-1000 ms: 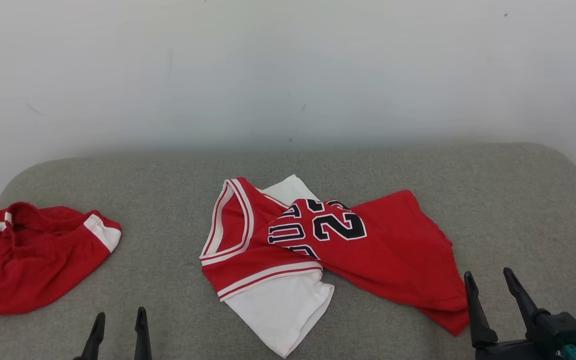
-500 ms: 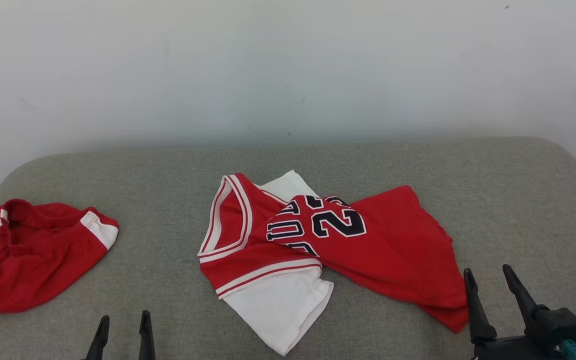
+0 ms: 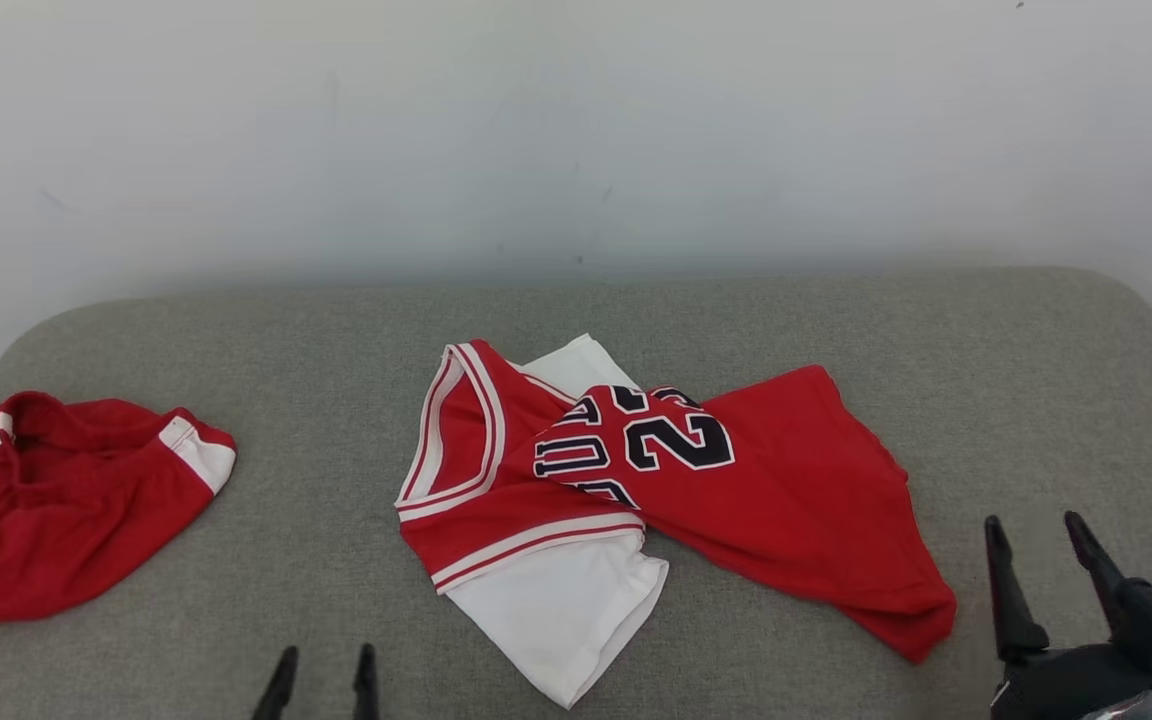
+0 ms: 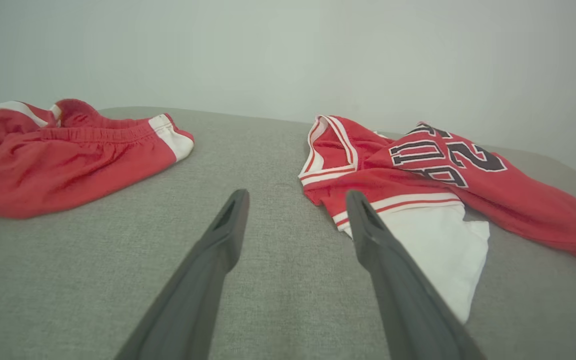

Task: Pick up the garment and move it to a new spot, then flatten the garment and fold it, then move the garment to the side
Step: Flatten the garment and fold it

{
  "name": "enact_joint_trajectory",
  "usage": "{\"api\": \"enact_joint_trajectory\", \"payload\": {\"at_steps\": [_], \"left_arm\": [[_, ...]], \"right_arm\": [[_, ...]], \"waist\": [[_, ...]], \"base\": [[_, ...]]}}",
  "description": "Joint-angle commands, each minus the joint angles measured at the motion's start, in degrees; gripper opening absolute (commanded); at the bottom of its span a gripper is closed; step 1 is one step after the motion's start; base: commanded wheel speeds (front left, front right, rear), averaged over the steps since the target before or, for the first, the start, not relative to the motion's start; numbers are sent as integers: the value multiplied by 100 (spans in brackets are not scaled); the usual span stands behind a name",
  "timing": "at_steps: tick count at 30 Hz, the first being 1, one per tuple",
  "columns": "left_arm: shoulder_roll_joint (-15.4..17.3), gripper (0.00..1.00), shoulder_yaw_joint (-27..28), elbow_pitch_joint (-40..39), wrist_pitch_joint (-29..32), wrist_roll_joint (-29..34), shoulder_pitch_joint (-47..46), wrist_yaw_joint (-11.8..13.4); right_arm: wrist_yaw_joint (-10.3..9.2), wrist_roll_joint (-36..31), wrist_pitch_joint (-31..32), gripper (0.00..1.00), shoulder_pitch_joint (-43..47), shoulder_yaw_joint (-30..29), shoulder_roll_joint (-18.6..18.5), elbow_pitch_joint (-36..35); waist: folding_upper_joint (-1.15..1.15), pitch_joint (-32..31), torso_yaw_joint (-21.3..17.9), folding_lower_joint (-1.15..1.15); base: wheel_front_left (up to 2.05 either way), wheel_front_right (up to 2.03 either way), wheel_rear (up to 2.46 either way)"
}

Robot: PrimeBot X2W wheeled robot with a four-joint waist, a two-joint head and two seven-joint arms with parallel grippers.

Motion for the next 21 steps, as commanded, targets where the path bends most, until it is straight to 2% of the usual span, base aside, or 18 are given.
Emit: {"api": "enact_joint_trajectory", "payload": {"at_steps": [1,7,14,21], "left_arm": [[-6,100,-221,161,61,-33,-151,-73],[6,100,-841,836,537,-361,-545,-146],[2,100,-1518,1649,717,-1033,-1317,216],[5,100,-1961,2032,685,-1635,-1796,507]], "right_arm": [[3,61,233,100,-88,-161,-91,88],[3,182,1133,100,-484,-370,-307,551],[3,421,1957,100,-1289,-191,-460,1446],[3,778,2337,100,-1743,437,-557,2090]], "waist": [[0,32,1,0],[0,262,-83,0],[0,833,-221,0],[0,1071,-238,0]], "base": [[0,0,0],[0,0,0],[0,0,0],[0,0,0]]}}
